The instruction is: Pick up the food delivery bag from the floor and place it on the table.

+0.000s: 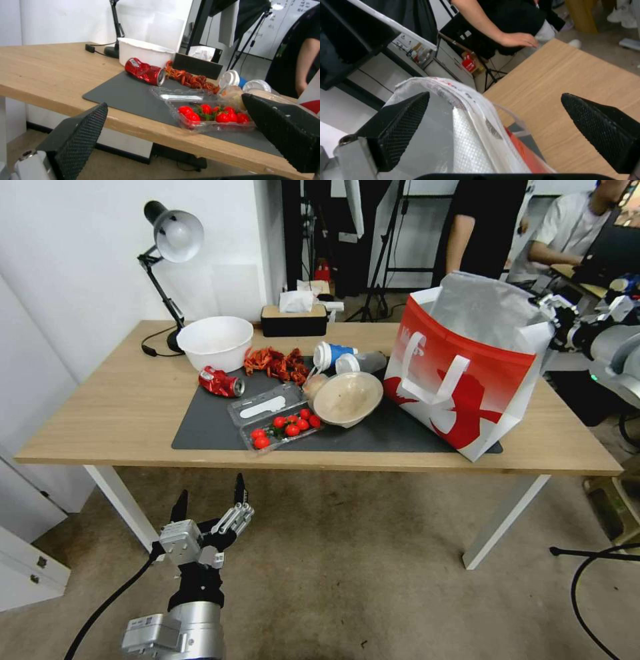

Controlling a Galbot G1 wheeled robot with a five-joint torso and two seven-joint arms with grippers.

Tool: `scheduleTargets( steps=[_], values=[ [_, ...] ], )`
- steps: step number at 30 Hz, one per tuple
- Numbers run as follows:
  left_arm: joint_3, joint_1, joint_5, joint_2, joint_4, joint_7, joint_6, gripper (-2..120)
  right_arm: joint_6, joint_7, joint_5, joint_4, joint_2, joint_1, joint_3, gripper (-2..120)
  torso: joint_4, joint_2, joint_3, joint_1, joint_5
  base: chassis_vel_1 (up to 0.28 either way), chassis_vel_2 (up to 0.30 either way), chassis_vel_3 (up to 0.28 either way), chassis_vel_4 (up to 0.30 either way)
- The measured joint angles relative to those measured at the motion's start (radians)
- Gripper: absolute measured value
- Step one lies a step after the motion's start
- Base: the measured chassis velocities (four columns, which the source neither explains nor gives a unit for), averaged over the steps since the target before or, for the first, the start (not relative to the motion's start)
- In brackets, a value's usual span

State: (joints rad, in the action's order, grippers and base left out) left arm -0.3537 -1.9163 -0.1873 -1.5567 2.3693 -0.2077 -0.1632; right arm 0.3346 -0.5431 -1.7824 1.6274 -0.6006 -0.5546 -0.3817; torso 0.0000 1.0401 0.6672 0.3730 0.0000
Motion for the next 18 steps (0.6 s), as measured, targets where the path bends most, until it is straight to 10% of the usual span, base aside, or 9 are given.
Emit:
scheduleTargets(
  steps=[18],
  values=[
    [0.0, 0.0, 0.0, 0.001, -0.004, -0.001, -0.009, 100, -0.102, 0.147, 0.234, -0.022, 0.004, -0.018, 0.03, 100, 0.0, 0.0, 0.0, 0.0, -0.0001, 0.0, 0.0, 0.0, 0.0]
  ],
)
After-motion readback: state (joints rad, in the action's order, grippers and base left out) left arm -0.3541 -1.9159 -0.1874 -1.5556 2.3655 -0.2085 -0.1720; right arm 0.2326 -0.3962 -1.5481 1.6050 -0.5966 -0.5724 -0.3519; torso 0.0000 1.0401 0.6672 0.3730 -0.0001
